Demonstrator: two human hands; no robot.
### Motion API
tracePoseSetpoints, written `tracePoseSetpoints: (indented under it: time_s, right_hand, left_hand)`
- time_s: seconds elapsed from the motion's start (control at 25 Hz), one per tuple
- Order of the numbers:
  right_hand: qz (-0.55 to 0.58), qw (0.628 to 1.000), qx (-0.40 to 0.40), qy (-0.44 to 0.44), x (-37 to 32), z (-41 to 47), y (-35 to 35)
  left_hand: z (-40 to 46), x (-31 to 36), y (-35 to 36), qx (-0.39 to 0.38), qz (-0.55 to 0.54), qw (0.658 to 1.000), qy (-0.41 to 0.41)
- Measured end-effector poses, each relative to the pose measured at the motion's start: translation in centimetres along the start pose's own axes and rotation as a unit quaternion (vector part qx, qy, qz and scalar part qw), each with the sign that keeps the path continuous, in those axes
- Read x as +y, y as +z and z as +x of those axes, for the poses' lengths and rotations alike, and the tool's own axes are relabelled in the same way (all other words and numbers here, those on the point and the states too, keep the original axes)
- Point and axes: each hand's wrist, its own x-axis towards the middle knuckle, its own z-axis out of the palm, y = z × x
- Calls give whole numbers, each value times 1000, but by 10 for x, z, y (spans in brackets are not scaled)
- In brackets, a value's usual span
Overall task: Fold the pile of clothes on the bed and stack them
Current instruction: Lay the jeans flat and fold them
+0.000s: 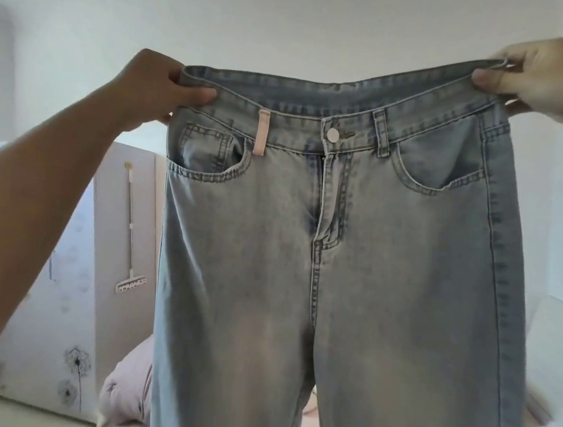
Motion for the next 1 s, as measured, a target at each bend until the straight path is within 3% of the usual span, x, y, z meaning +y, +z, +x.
tracePoseSetpoints:
  time_s: [0.2,0.44,0.72,0.88,1.0]
  right_hand:
    - [27,999,10,-17,-7,20,-7]
    - [-72,997,3,16,28,26,38]
    - [-115,974,-34,191,197,4,161]
    - [-68,929,-62,359,332,-49,263]
    - [-4,893,-26,450,420,-112,341]
  left_hand:
    - [1,11,-19,-3,-27,1000,14]
    - [14,-36,15,-25,-6,999,-25]
    - [-5,-188,176,-141,108,972,-154]
    - [-59,-299,300,-174,47,938,-297]
    - [-121,-380,384,-149,19,926,-347]
